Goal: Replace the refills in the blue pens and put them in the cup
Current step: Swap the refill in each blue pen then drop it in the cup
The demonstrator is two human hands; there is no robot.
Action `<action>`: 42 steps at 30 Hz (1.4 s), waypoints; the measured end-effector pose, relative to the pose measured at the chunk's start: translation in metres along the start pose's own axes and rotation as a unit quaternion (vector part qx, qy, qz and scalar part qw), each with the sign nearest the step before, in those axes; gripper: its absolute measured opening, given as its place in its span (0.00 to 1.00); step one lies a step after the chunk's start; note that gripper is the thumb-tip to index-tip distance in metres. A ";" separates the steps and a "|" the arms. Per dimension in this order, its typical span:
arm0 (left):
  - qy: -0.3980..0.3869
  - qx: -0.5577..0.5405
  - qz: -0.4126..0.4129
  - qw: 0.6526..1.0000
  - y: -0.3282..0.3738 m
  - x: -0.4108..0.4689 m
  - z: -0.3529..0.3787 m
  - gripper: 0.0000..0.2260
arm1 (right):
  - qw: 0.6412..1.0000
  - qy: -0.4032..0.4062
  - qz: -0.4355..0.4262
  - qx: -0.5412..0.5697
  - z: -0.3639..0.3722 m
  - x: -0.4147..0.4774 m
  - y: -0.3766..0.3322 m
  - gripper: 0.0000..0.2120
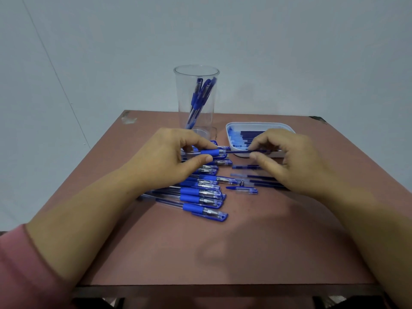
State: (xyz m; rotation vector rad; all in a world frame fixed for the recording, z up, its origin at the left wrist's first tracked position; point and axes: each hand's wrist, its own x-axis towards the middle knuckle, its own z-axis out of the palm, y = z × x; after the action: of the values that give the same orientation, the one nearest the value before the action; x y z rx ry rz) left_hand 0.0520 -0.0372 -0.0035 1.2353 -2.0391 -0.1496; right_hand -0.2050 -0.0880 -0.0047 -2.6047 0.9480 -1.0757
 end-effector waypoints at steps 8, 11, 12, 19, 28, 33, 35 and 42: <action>-0.007 -0.001 0.002 1.000 -0.001 0.000 0.002 0.09 | 0.999 -0.023 0.011 0.033 0.004 0.000 -0.010 0.13; -0.004 0.002 0.005 1.000 0.000 0.000 0.003 0.09 | 0.999 -0.009 0.019 0.046 0.005 0.000 -0.007 0.08; -0.003 0.006 0.007 1.000 0.000 0.000 0.003 0.09 | 0.999 -0.016 0.015 0.044 0.007 0.001 -0.007 0.08; -0.005 0.024 0.001 1.000 -0.001 0.000 0.002 0.10 | 0.996 -0.084 0.001 0.033 0.005 0.003 -0.005 0.15; -0.006 0.032 -0.004 0.999 -0.001 -0.001 0.001 0.10 | 0.977 -0.211 0.025 0.007 0.001 0.003 -0.003 0.04; -0.007 0.034 -0.008 0.999 -0.002 0.000 0.001 0.10 | 0.982 -0.182 0.038 0.019 0.001 0.002 -0.006 0.05; -0.006 0.034 -0.008 0.999 -0.002 0.000 0.001 0.10 | 0.992 -0.097 0.053 0.067 -0.001 0.002 -0.008 0.07; -0.002 0.021 0.002 1.000 -0.001 -0.001 0.001 0.09 | 0.989 0.005 0.056 0.135 0.004 0.002 -0.016 0.12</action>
State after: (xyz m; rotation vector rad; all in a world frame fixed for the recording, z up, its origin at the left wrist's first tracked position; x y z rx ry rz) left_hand 0.0519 -0.0372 -0.0051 1.2569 -2.0568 -0.1082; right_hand -0.1939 -0.0768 -0.0005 -2.3025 0.8710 -1.1038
